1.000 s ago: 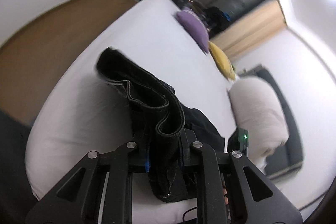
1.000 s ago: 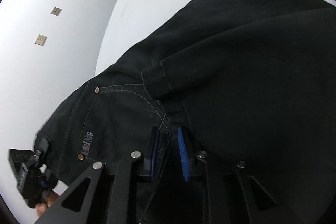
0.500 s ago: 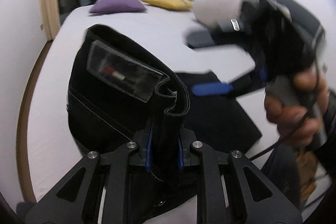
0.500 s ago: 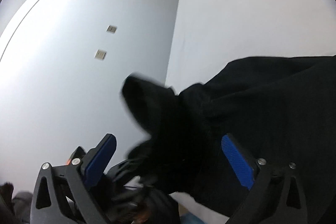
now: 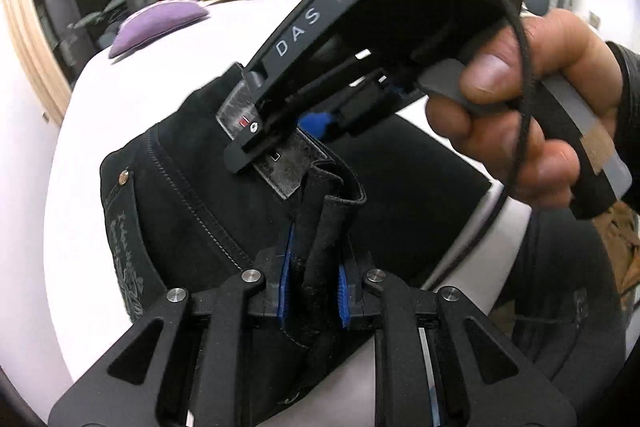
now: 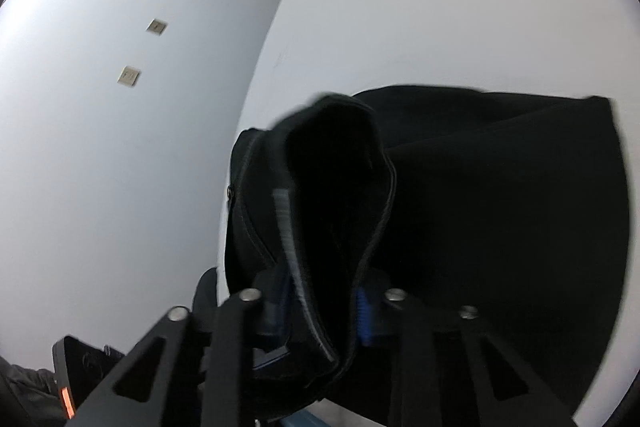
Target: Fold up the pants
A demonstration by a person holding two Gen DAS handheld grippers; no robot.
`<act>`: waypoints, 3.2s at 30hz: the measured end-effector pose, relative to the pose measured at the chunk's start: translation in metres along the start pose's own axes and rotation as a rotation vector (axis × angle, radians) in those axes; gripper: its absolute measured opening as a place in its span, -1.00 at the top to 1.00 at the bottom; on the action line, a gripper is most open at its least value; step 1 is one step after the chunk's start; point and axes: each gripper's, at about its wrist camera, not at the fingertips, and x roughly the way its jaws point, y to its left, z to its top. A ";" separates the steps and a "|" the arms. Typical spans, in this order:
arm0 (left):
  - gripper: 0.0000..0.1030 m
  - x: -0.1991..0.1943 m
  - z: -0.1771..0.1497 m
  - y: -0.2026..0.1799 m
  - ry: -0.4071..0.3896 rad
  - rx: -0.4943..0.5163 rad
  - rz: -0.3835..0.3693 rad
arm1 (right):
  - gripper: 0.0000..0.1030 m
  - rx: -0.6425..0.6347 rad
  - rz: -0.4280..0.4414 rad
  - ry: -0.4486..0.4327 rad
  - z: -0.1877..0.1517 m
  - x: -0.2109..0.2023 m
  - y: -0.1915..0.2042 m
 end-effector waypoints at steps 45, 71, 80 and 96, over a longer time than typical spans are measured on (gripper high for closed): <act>0.57 0.073 0.048 0.184 0.006 -0.484 -0.218 | 0.40 0.076 0.054 -0.148 -0.016 -0.064 -0.046; 0.56 0.034 -0.011 0.120 -0.017 -0.277 -0.245 | -0.05 0.299 -0.042 -0.363 -0.106 -0.102 -0.084; -0.32 0.082 0.049 0.183 -0.102 -0.428 -0.284 | -0.09 0.122 0.249 -0.301 -0.013 -0.076 -0.037; -0.68 0.088 0.000 0.214 -0.072 -0.650 -0.249 | -0.72 0.254 0.123 -0.360 -0.035 -0.102 -0.115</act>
